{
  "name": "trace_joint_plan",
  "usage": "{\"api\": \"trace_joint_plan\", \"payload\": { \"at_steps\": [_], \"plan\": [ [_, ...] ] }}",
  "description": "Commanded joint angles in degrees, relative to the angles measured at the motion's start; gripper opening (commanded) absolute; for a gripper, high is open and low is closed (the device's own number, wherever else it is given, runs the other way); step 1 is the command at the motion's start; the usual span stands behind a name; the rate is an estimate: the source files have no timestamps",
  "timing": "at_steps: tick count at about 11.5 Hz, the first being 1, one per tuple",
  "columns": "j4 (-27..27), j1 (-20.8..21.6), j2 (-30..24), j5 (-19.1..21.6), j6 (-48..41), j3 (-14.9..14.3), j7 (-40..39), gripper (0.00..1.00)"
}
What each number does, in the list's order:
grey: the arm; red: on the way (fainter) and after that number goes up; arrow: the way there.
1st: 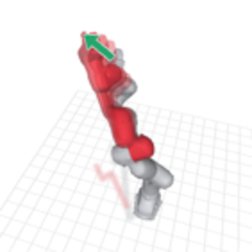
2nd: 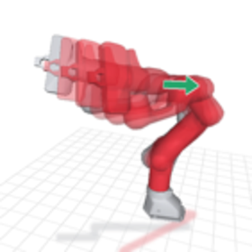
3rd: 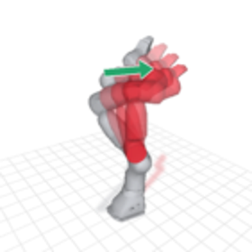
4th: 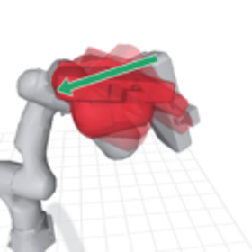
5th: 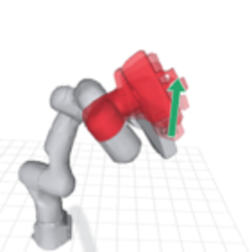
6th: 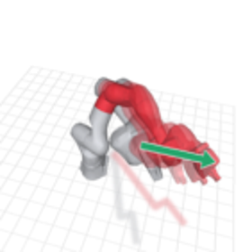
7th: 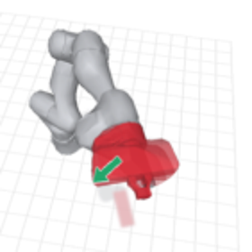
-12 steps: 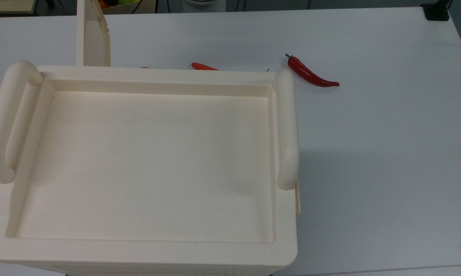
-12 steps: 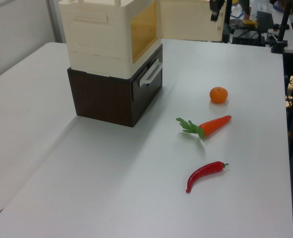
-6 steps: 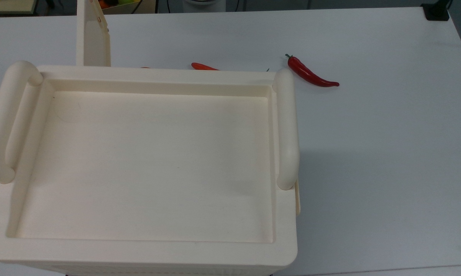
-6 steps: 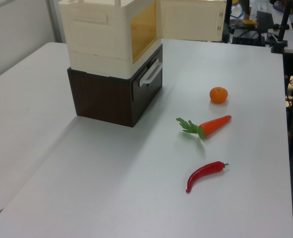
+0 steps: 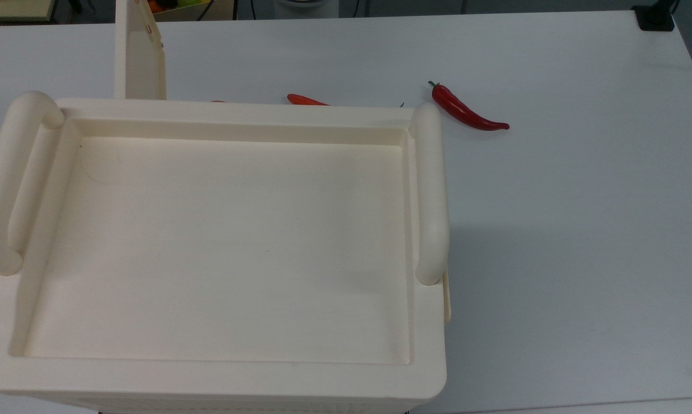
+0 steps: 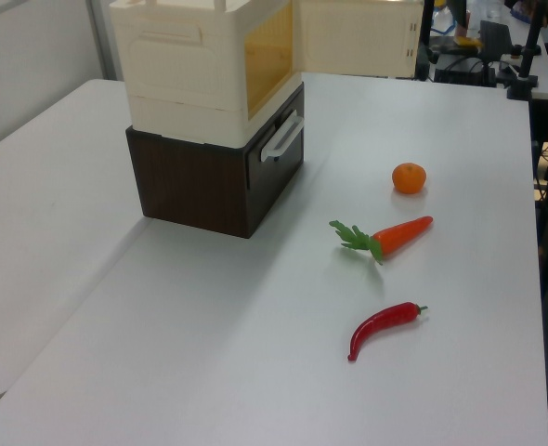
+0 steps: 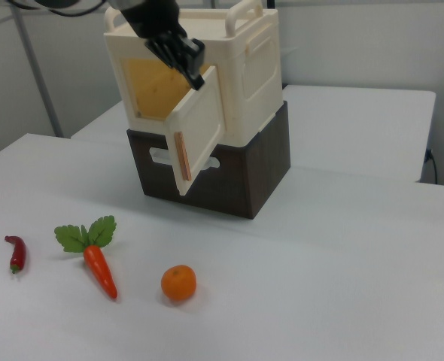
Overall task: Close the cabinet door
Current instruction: 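Push the cream door with the gripper, swinging it toward the cabinet front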
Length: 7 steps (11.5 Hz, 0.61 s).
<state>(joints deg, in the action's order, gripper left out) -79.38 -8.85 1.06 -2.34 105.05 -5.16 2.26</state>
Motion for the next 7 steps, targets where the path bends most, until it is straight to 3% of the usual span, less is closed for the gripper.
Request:
{"api": "trace_joint_plan", "payload": {
  "at_steps": [1,7],
  "plan": [
    [0.5,-1.3,2.3,1.7,1.3,-0.5,-1.3,0.0],
    [0.4,-0.6,4.5,6.5,1.9,0.1,-0.8,0.0]
  ]
}}
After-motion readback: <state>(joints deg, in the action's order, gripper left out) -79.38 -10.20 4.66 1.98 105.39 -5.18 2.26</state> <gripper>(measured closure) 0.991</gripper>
